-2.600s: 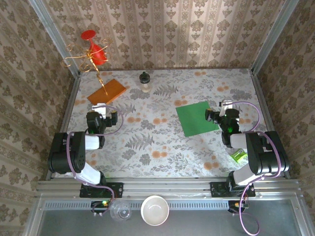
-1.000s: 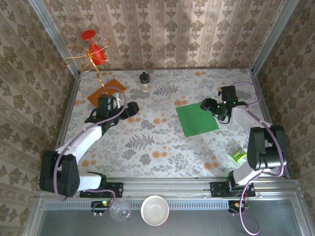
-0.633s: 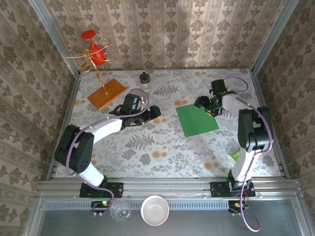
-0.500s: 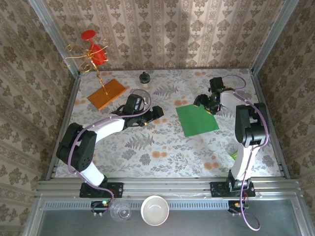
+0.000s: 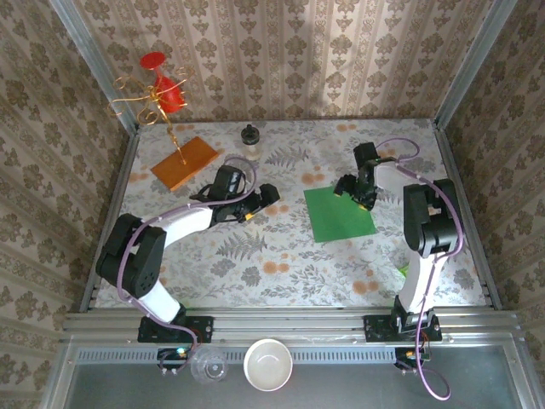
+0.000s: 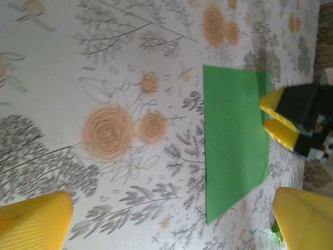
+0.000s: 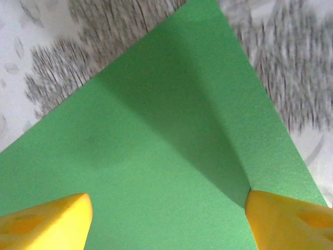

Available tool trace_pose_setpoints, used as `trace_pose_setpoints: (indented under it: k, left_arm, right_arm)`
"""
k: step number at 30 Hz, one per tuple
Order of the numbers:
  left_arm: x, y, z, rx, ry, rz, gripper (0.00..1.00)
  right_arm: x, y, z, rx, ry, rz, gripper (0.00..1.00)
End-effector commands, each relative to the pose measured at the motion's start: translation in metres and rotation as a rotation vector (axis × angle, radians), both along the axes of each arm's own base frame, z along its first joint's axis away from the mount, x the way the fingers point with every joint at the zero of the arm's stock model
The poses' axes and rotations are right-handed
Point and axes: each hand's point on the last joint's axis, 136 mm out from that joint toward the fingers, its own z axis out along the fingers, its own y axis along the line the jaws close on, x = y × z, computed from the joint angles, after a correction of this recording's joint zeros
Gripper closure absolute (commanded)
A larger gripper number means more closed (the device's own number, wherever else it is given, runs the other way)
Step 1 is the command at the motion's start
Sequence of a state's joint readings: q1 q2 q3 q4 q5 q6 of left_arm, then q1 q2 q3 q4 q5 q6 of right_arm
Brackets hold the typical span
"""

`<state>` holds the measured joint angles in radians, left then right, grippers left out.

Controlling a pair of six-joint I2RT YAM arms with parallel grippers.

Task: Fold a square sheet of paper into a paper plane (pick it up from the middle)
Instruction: Move the square sheet of paper to the center of the table.

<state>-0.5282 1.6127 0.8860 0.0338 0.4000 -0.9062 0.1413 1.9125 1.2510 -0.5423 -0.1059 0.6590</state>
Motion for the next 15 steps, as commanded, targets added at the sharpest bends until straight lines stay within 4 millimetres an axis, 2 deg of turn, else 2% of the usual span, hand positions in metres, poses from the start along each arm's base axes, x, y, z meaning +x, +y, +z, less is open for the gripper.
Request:
trace_pose_setpoints:
  k: [1, 6, 11, 13, 15]
  left_arm:
    - [-0.005, 0.008, 0.007, -0.017, 0.008, 0.027, 0.01]
    - [-0.015, 0.015, 0.002, 0.001, 0.037, 0.041, 0.04]
    - [-0.031, 0.019, 0.0, 0.025, 0.061, 0.043, 0.13]
    - [-0.039, 0.015, -0.002, 0.032, 0.071, 0.028, 0.18]
    - [-0.046, 0.011, -0.004, 0.037, 0.089, 0.017, 0.23]
  right_arm:
    - [-0.039, 0.011, -0.01, 0.013, 0.082, -0.146, 0.2]
    - [-0.058, 0.067, -0.013, 0.091, 0.042, -0.234, 0.19]
    - [-0.068, 0.125, -0.014, 0.172, 0.041, -0.25, 0.21]
    - [-0.067, 0.143, -0.001, 0.185, 0.015, -0.191, 0.24]
    - [-0.065, 0.148, 0.018, 0.167, -0.049, -0.109, 0.25]
